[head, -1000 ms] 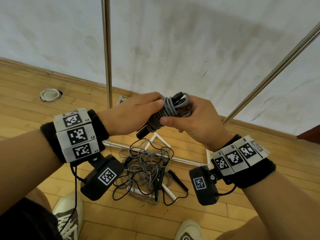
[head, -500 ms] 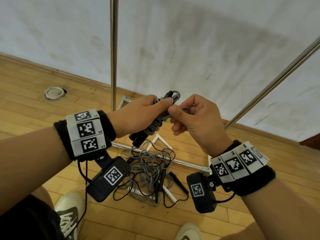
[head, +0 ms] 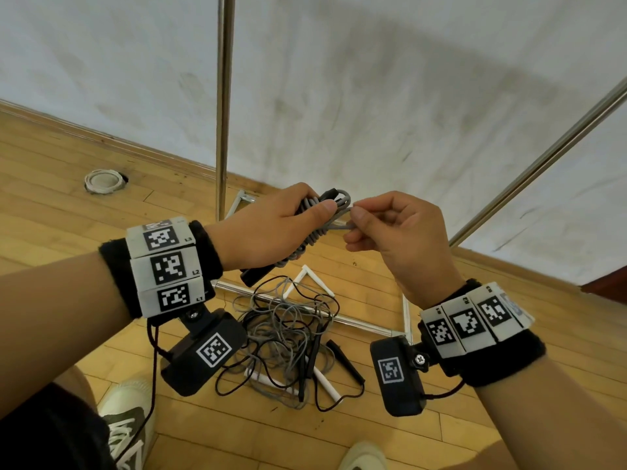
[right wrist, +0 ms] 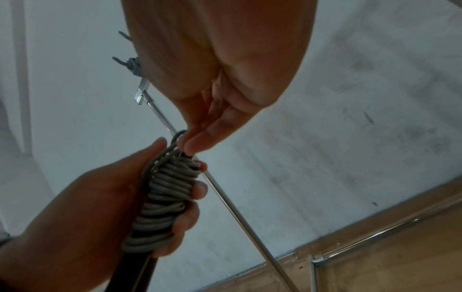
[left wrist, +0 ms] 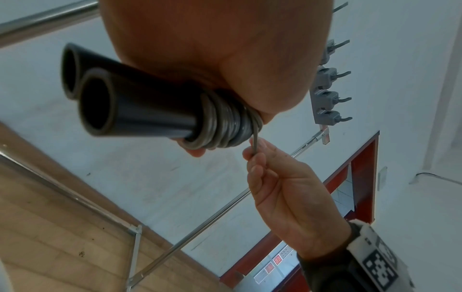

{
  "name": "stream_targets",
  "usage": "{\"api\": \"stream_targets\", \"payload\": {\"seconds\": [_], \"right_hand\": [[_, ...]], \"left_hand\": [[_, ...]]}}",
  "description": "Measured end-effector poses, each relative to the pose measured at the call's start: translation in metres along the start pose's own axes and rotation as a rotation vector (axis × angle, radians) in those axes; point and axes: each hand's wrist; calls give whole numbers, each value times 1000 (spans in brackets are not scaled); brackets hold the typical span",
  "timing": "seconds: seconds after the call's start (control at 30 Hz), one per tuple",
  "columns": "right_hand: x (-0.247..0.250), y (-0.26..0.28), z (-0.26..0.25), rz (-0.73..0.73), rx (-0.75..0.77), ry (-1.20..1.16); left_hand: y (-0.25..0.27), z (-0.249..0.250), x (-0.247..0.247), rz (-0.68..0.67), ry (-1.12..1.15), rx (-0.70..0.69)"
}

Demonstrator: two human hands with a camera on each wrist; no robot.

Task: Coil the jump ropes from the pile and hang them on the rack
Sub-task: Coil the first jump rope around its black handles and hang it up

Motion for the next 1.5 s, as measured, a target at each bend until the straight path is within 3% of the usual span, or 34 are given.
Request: {"api": "stream_targets", "payload": {"seconds": [0.27,0.6,0.77,0.9,1.1,1.33,1.5], "right_hand": [[-1,1,3,18,105,203],[-4,1,11,-40,121,366],[-5,1,11,-49,164,549],[-7,0,10,-27,186,550],[-6,0,8,-26,157,418],[4,-2,7,-292,119,171],[7,-3,10,-224,138,240]], "left_hand": [[4,0,3,-54,-342,-100],[5,-5,8,-139,-538,-141],[4,-8,11,-247,-380,-118],[4,-8,12,-273,-224,-103],[3,-8,12,-201,-228,-140],[2,-7,15,-140,-61,-39],[5,-4,14,-221,-20,-18]]}}
Point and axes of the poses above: each hand's wrist, its own y-axis away from the middle knuckle, its own x-axis out of the back of the hand, z = x × y, and after that the axes turned 12 degrees about -x, right-handed
